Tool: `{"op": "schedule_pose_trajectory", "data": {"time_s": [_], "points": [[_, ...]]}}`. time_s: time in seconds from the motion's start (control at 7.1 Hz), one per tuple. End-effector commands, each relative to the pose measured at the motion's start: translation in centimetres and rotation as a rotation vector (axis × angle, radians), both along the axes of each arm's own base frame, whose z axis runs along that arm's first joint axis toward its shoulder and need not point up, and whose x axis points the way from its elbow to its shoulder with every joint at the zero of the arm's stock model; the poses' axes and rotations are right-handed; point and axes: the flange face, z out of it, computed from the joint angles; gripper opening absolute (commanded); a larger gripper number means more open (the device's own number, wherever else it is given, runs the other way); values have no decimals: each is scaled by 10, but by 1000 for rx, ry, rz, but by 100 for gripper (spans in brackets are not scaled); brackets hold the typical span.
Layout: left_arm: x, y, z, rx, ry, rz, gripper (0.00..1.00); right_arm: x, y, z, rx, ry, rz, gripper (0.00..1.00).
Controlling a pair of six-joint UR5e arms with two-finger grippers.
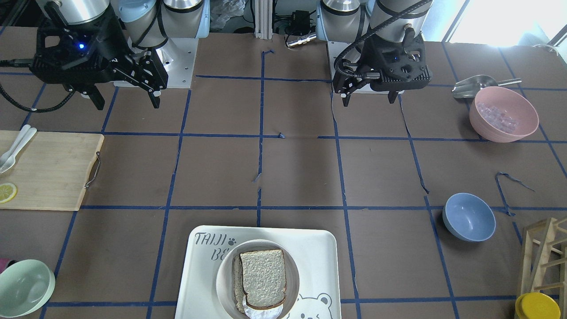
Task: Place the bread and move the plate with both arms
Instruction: 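Open the left gripper and lift it off the plate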
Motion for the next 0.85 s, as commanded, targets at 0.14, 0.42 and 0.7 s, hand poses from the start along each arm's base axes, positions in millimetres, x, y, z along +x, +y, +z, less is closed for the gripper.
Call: {"op": "schedule_pose_trajectory", "data": {"time_s": [0.14,0.42,0.7], "points": [[2,-8,8,-26,45,12,100,-1,2,-2,6,20,3,100],[2,-7,9,-28,38,11,100,-1,1,-2,6,20,3,100],[2,-4,7,-25,39,11,100,-1,2,-2,4,18,-2,100]]}}
